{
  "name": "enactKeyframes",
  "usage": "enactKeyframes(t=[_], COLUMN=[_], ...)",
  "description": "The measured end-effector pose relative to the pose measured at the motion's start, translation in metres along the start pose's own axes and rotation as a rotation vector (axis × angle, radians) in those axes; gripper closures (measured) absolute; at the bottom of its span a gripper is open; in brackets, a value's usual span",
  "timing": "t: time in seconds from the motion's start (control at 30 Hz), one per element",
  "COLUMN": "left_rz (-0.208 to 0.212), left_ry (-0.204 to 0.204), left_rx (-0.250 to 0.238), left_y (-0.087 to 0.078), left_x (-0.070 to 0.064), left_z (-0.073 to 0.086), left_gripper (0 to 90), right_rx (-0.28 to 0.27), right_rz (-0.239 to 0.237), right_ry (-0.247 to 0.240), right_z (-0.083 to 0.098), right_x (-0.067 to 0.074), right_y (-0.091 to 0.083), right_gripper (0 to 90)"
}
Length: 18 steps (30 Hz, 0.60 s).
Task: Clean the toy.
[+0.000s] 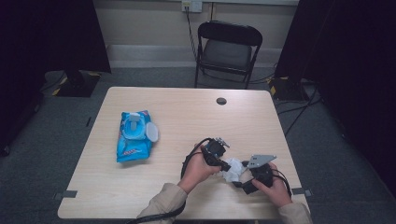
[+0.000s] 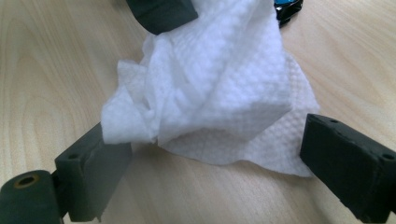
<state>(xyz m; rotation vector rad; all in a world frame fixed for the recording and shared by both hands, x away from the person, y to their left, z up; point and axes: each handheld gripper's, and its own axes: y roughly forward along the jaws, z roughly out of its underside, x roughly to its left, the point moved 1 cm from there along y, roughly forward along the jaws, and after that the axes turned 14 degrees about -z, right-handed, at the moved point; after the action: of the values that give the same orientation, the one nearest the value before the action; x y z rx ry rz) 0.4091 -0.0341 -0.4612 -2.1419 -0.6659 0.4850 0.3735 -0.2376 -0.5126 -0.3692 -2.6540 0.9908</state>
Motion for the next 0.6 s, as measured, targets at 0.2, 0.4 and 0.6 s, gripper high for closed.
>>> enactKeyframes(t=[0.2,0.4,0.6], left_rz=[-0.057,-0.104,-0.118], left_ry=[0.085,0.103,0.065], left_rx=[-0.070,-0.082,-0.154], left_y=[-0.008,-0.022,-0.043], left_x=[0.002,0.009,0.019], left_z=[-0.002,-0.002,0.004], left_gripper=[48.9,34.2,26.0], right_rx=[0.000,0.000,0.000], right_rz=[0.000,0.000,0.000], right_ry=[0.000,0.000,0.000], right_z=[0.000,0.000,0.000], right_x=[0.000,0.000,0.000], right_y=[0.000,0.000,0.000], right_gripper=[8.3,8.3,8.3])
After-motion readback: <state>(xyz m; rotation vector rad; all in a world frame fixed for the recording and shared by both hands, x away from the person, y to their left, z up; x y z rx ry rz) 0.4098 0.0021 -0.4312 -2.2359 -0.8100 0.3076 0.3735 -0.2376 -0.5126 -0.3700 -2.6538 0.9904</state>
